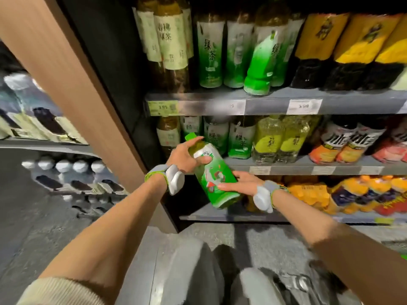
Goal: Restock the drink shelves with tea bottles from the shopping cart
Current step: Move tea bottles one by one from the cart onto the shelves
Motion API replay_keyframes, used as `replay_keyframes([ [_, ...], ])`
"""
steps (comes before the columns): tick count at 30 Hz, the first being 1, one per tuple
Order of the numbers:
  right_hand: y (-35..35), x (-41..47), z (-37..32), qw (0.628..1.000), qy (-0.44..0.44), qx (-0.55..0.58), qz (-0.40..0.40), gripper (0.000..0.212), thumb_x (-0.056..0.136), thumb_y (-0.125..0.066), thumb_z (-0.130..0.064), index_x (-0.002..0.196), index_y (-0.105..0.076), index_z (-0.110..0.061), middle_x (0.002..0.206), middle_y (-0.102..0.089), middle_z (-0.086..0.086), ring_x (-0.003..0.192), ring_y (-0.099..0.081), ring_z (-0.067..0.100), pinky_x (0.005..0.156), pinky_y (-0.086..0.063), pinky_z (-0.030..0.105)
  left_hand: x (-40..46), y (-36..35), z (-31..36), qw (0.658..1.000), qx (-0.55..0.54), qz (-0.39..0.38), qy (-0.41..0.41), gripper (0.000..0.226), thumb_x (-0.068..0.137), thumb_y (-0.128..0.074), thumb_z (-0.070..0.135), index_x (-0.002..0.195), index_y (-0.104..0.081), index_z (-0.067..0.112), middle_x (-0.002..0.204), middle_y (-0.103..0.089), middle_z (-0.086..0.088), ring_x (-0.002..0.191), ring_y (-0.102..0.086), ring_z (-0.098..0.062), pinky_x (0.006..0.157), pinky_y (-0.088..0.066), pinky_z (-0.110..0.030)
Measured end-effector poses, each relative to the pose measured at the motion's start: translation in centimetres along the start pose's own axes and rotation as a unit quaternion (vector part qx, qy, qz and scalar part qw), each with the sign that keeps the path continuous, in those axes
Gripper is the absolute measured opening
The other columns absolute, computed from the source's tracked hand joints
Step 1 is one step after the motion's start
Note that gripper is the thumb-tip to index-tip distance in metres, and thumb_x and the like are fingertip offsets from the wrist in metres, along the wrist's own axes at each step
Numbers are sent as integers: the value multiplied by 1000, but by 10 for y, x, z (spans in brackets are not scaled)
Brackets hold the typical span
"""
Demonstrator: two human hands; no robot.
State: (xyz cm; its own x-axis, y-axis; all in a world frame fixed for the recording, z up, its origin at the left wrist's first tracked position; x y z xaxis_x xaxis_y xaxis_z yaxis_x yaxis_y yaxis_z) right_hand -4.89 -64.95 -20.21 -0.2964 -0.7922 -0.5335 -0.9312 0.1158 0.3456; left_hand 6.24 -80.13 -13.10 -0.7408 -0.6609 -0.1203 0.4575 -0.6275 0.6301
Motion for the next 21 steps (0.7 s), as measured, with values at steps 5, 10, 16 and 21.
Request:
replay_keyframes([
  [5, -1, 45, 1, 996, 55, -11, 67, 81, 56, -80, -61, 123, -60, -19, 112, -69, -3, 99, -66, 12, 94, -52, 31, 34, 4, -28, 998, -9, 41, -43, 95, 53, -79, 65, 137, -48, 32, 134, -56, 6, 125, -52, -14, 109, -41, -37],
  [10, 7, 83, -4, 982, 138, -3, 128, 60, 72, -76, -49, 120, -60, -15, 105, -69, -5, 86, -65, 4, 73, -52, 14, 66, 10, -41, 991, 15, 83, -106, 72, 78, -75, 41, 141, -41, 33, 139, -51, 2, 129, -46, -15, 107, -36, -25],
  [16, 17, 118, -11, 966, 175, -47, 185, 124, 38, -62, -91, 138, -45, -21, 138, -53, -3, 123, -54, 19, 105, -44, 41, 83, 19, -33, 982, 5, 113, -152, 71, 80, -76, 27, 142, -41, 28, 143, -48, -2, 132, -45, -18, 107, -39, -29],
  [21, 17, 136, -26, 960, 182, -62, 203, 126, 40, -55, -94, 139, -43, -17, 140, -51, 1, 124, -52, 20, 105, -43, 40, 95, 31, -16, 975, 61, 118, -180, 72, 81, -74, 16, 144, -39, 20, 142, -48, -3, 133, -42, -17, 89, -30, -8],
])
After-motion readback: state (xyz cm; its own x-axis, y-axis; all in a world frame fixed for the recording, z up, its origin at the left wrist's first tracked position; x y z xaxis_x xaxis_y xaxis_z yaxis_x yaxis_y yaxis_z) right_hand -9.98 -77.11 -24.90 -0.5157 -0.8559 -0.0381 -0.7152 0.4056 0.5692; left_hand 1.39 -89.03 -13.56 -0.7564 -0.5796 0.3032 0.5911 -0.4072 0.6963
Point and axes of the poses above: each hand's wrist, its own x-axis towards the middle knuckle, its own y-axis out of the back of the hand, z = x × y, the point moved 7 cm from there along x, towards the middle knuckle
